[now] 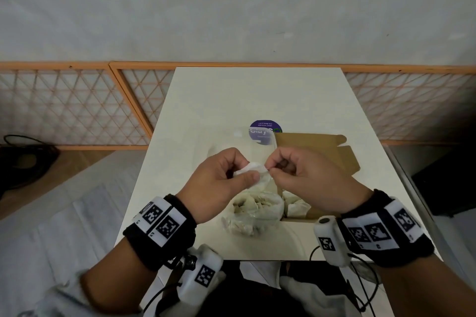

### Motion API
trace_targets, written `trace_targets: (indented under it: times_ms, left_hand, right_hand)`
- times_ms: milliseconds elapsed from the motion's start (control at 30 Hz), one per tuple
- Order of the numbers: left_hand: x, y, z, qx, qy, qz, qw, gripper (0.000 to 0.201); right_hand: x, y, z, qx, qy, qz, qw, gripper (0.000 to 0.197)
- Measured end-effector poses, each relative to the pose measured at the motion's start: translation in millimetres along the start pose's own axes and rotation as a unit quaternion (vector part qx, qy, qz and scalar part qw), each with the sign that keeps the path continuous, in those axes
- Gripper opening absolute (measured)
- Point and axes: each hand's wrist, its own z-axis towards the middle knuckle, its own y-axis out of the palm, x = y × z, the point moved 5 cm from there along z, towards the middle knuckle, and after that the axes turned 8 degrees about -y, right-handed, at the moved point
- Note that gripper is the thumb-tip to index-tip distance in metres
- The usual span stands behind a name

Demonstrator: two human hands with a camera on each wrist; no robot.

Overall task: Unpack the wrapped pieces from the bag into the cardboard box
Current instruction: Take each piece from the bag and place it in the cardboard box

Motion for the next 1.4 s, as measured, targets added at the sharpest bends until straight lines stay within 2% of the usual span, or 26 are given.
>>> trace_targets:
  times_ms: [67,167,300,433,533,667,800,900,1033,1167,1267,1400]
  left_hand:
    - [0,-1,0,0.008,-0.011,0.008,1.000,0.040]
    - [1,2,0,0.013,-0.015,0.025,1.000,0.026]
    - [3,10,4,-0.006,-0.011,0.060,0.998,0.023]
    - [8,12,7,-0.012,0.001,0.093,0.996,0.003]
    - [12,8,7,0.004,0.011,0.072,0.997,0.004]
    - [19,0,8,0.033,0.017,-0.015,0.999,0.008]
    - [28,1,9,-0.008,0.014,-0.108,0.994,0.010]
    - [19,-8,15,0.020,0.003,-0.100,0.995,0.014]
    - [5,-16,19,0.063,-0.018,-0.093,0.994,0.010]
    - [-6,-16,21,0.072,-0.039,-0.094,0.992,0.010]
    - [-10,-14,19,0.063,-0.053,-0.105,0.991,0.016]
    - [-12,-17,17,0.072,-0.042,-0.066,0.994,0.009]
  right_hand:
    - [-2,1,1,-0.010,0.003,-0.057,0.998,0.015]
    - [-9,-1,2,-0.008,-0.004,-0.115,0.993,0.014]
    - [-19,-5,2,0.031,-0.035,-0.110,0.993,0.010]
    - [-18,-6,6,0.037,-0.044,-0.104,0.993,0.010]
    - [-6,-5,11,0.048,-0.035,-0.075,0.995,0.011]
    - [12,5,17,0.056,-0.014,-0.008,0.998,0.010]
    - [29,26,16,0.017,0.015,-0.004,1.000,0.008]
    - [53,41,11,-0.018,0.044,-0.064,0.997,0.011]
    - [81,65,12,-0.070,0.092,-0.184,0.976,0.022]
    - [99,89,16,-0.093,0.128,-0.223,0.962,0.035]
    - [102,101,16,-0.112,0.134,-0.211,0.962,0.026]
    - [95,89,13,-0.060,0.121,-0.136,0.981,0.009]
